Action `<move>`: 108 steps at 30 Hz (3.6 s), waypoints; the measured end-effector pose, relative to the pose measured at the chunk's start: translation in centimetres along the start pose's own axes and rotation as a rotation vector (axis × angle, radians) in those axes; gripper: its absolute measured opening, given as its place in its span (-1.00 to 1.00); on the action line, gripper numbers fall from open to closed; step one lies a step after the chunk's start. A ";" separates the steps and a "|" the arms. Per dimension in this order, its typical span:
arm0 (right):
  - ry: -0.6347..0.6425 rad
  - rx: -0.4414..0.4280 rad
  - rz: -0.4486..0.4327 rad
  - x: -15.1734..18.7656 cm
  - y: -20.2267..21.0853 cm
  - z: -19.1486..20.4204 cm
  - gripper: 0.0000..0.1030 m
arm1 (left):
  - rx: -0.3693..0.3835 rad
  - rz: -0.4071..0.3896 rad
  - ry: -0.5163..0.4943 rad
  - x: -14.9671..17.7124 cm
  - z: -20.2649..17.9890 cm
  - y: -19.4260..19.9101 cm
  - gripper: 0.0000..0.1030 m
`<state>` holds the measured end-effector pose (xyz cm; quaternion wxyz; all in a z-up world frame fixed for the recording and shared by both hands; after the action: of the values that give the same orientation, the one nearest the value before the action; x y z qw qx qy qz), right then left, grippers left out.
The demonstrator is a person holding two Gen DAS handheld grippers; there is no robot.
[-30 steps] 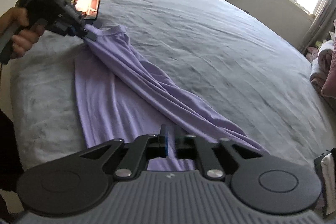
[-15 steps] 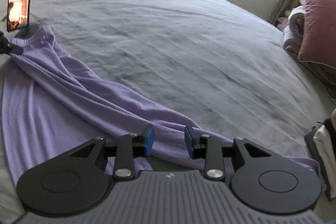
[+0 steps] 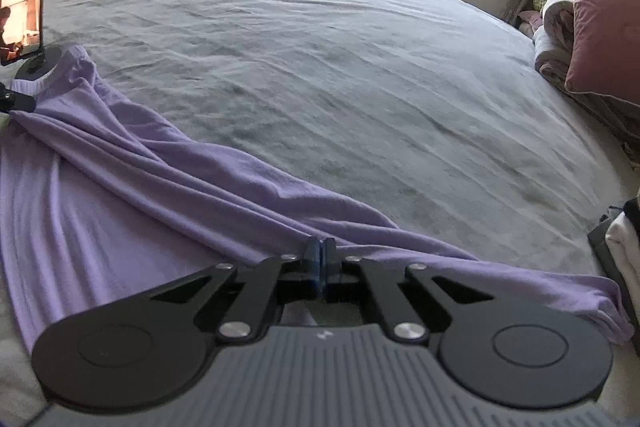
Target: Fold clothes
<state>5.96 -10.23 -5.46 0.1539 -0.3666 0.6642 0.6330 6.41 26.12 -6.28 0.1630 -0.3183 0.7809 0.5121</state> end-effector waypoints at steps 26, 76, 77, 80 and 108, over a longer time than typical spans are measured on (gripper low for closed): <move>-0.826 -0.262 0.158 3.0 -0.6 -7.9 -0.03 | -0.014 0.009 -0.028 0.7 -0.5 0.3 -0.83; -0.731 0.001 -0.192 9.6 9.8 0.3 -0.05 | -0.318 -0.111 -0.314 0.8 -3.2 3.4 0.22; -0.748 0.003 -0.193 9.5 10.1 -0.4 -0.05 | -0.309 -0.109 -0.322 0.9 -3.7 3.5 0.23; -0.782 -0.017 -0.156 9.1 10.2 -2.5 0.14 | -0.261 -0.075 -0.351 1.4 -5.9 3.4 0.29; -1.006 0.050 -0.080 14.2 10.0 -19.9 0.67 | 0.185 0.100 -0.923 12.9 -33.2 -7.9 0.58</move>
<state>-5.39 -34.04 -4.71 0.4878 -0.0375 0.5082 0.7088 4.40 -10.34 -5.25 0.4960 -0.0037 0.6834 0.5356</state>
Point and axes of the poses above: each gripper's, at about its wrist camera, not at the fingertips, and y roughly against the way its jaws point, z to its left, x to its underside, the point moved 4 cm from there along -y, roughly the way its jaws point, and after that the axes turned 4 degrees about -y, right-handed, at the moved point
